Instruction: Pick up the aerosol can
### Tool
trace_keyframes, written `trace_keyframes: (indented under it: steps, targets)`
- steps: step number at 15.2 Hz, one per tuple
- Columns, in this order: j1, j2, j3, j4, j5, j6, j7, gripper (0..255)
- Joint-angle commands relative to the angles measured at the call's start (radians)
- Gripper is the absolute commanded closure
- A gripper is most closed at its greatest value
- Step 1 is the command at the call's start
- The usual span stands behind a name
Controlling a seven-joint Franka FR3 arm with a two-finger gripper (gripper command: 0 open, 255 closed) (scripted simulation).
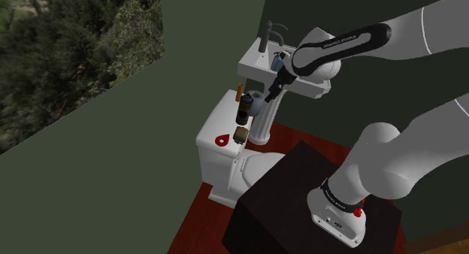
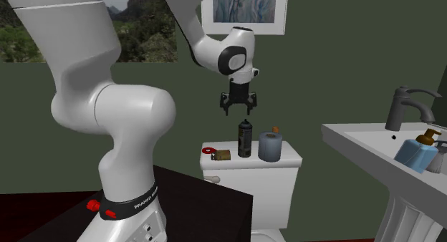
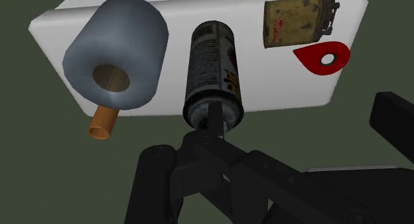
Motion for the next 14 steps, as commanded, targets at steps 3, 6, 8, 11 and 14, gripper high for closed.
trace_keyframes:
  steps: [3, 6, 8, 11, 14]
  targets:
    - [0.248, 0.196, -0.225, 0.085, 0.311, 0.115, -0.378, 0]
    - [0.405, 0.413, -0.353, 0.202, 0.753, 0.072, -0.795, 0]
    - [0.344, 0.551, -0.294, 0.286, 0.969, 0.004, -1.002, 0]
    - [0.285, 0.605, -0.233, 0.311, 1.051, -0.007, -1.077, 0]
    - [0.258, 0.65, -0.202, 0.322, 1.125, -0.012, -1.136, 0]
